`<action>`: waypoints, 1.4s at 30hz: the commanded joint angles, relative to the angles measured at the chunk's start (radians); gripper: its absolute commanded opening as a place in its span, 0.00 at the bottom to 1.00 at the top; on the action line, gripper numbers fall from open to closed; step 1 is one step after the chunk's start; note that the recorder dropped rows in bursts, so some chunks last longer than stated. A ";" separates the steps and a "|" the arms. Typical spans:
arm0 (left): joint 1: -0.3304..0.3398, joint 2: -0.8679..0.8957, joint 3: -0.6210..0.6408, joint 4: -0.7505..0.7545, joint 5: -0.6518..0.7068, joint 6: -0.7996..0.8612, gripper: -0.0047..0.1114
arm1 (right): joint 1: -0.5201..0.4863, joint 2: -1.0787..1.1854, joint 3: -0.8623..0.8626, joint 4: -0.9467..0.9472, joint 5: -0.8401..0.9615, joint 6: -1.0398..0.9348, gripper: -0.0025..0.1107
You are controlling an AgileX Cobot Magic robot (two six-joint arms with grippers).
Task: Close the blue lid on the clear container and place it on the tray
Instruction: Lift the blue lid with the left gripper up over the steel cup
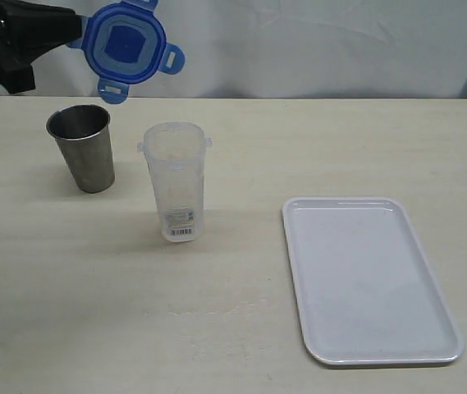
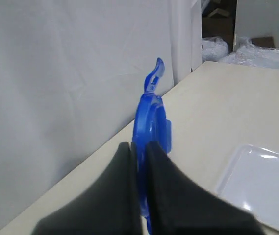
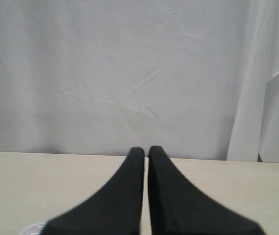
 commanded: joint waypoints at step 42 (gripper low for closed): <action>-0.165 0.304 -0.369 0.270 -0.097 0.032 0.04 | -0.003 -0.004 0.002 0.252 -0.109 0.153 0.06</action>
